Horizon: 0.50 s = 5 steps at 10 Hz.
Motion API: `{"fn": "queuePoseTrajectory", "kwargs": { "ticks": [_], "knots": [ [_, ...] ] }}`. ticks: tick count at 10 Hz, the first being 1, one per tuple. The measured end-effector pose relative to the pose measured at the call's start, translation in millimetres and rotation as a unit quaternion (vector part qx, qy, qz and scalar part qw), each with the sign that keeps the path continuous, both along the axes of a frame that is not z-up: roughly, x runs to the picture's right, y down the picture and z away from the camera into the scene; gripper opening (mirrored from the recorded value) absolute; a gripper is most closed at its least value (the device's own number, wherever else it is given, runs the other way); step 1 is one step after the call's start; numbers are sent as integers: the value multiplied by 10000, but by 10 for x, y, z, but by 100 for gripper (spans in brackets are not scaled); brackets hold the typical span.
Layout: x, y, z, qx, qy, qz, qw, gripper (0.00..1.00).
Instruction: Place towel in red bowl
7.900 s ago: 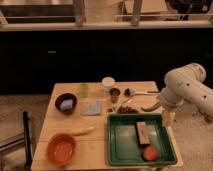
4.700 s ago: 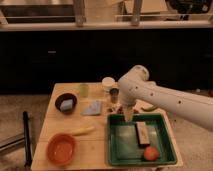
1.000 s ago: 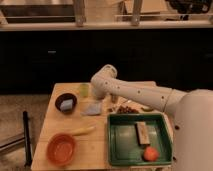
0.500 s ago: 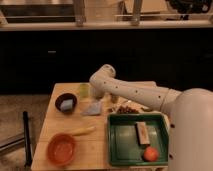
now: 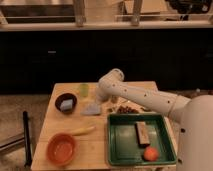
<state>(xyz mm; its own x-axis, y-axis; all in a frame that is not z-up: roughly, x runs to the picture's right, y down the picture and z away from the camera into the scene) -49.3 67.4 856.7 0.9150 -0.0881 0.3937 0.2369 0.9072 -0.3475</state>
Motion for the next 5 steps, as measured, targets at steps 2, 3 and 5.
{"fn": "queuePoseTrajectory", "kwargs": {
  "ticks": [2, 3, 5],
  "knots": [
    [-117, 78, -14, 12, -107, -240, 9997, 80],
    [-182, 116, -9, 9, -136, -367, 9992, 80],
    [-273, 198, 24, -31, -164, -579, 9982, 80]
  ]
}}
